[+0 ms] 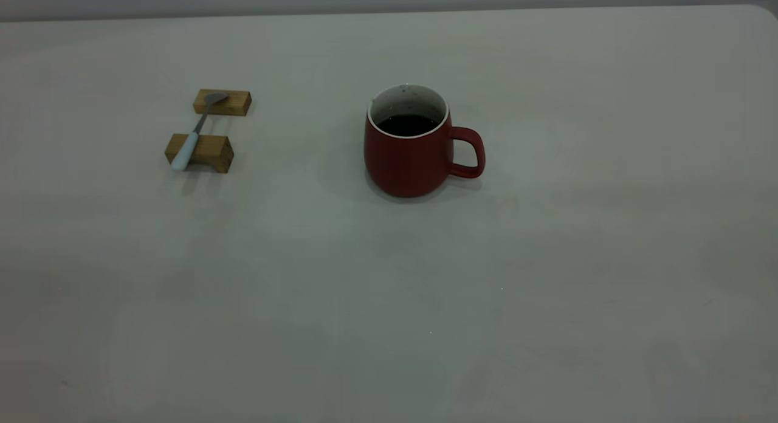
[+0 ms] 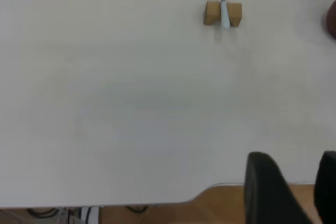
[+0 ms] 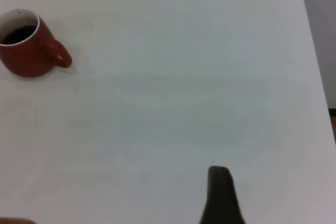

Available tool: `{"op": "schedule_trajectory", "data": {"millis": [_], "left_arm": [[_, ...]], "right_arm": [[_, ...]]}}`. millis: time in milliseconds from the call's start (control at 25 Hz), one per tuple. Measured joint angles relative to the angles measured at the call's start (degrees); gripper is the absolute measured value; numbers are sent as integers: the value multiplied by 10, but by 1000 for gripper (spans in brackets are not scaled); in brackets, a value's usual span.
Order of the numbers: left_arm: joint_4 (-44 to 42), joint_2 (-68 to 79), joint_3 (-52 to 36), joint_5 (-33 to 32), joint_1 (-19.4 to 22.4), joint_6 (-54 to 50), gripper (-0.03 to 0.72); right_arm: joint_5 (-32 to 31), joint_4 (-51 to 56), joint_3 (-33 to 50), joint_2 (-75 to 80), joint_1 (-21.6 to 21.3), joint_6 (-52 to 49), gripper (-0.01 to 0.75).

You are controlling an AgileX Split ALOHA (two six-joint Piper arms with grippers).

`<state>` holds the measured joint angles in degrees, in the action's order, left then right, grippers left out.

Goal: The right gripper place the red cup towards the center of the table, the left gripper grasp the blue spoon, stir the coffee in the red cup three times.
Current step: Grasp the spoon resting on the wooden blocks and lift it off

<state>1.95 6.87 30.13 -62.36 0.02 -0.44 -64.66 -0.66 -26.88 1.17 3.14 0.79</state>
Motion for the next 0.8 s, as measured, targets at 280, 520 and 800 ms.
{"op": "schedule_trajectory", "data": {"millis": [280,520,800], "left_arm": [[-11,269,84,58,0,4,651],[-11,487,111,180,0,4,671],[6,680,114,319,0,4,663]], "right_arm": [[0,0,0,0,0,0,591],[0,0,0,0,0,0,591],[0,0,0,0,0,0,591]]}}
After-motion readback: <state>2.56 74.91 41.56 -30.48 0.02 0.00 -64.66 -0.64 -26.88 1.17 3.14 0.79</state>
